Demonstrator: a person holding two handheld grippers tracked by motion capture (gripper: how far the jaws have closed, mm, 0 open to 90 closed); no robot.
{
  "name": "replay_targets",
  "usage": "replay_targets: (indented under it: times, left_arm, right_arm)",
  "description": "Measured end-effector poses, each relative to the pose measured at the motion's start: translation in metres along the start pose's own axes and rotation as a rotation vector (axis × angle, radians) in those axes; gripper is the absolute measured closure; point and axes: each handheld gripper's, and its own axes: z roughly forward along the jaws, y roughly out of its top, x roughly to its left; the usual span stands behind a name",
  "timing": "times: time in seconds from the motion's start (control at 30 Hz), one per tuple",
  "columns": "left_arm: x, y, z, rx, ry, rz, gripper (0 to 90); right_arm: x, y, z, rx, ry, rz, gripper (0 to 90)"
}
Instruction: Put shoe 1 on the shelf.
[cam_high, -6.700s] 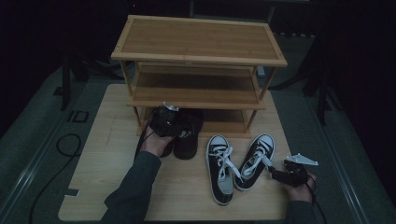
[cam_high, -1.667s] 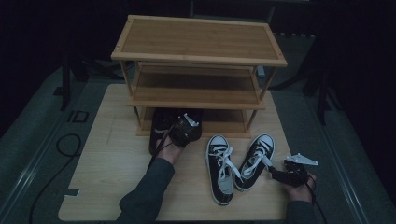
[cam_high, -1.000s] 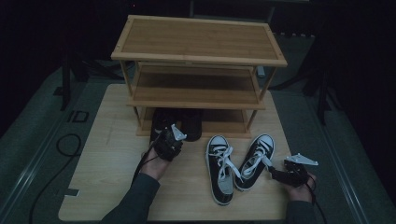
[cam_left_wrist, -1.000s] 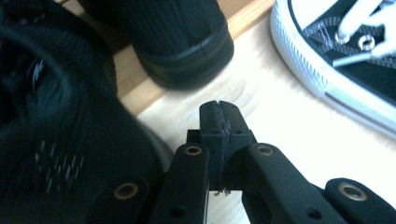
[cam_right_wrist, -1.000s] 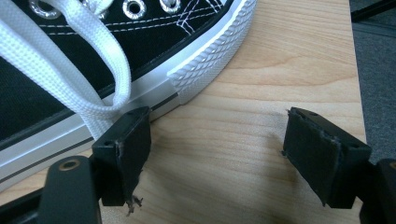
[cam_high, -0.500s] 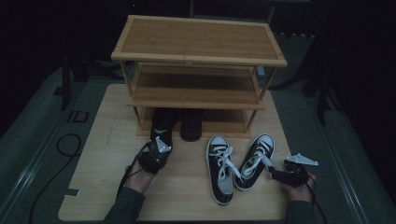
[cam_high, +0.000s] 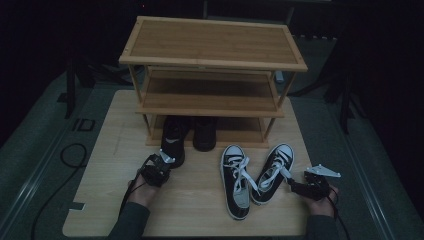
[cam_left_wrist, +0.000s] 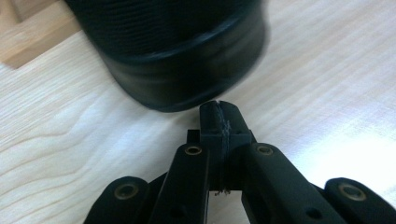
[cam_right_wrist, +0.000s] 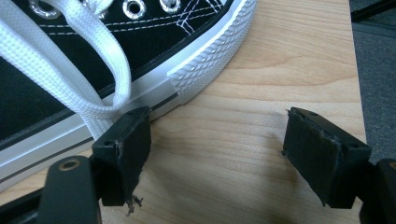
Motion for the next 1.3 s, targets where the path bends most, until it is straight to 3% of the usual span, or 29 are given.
replay_targets:
  times: [0.13, 0.33, 0.6, 1.0, 1.3]
  left_arm:
    - [0.006, -0.001, 0.002, 0.000, 0.014, -0.019, 90.0]
    - [0.015, 0.004, 0.002, 0.011, 0.052, -0.007, 90.0]
    - [0.023, 0.029, 0.008, -0.002, 0.046, 0.002, 90.0]
    - [0.011, 0.063, 0.026, 0.022, 0.026, 0.042, 90.0]
    - [0.011, 0.067, 0.029, 0.025, 0.018, 0.030, 90.0]
  right_arm:
    - [0.000, 0.000, 0.000, 0.000, 0.000, 0.000, 23.0]
    - [0.000, 0.000, 0.000, 0.000, 0.000, 0.000, 23.0]
    - [0.000, 0.000, 0.000, 0.000, 0.000, 0.000, 23.0]
    - [0.000, 0.000, 0.000, 0.000, 0.000, 0.001, 23.0]
    - [0.000, 0.000, 0.000, 0.000, 0.000, 0.001, 23.0]
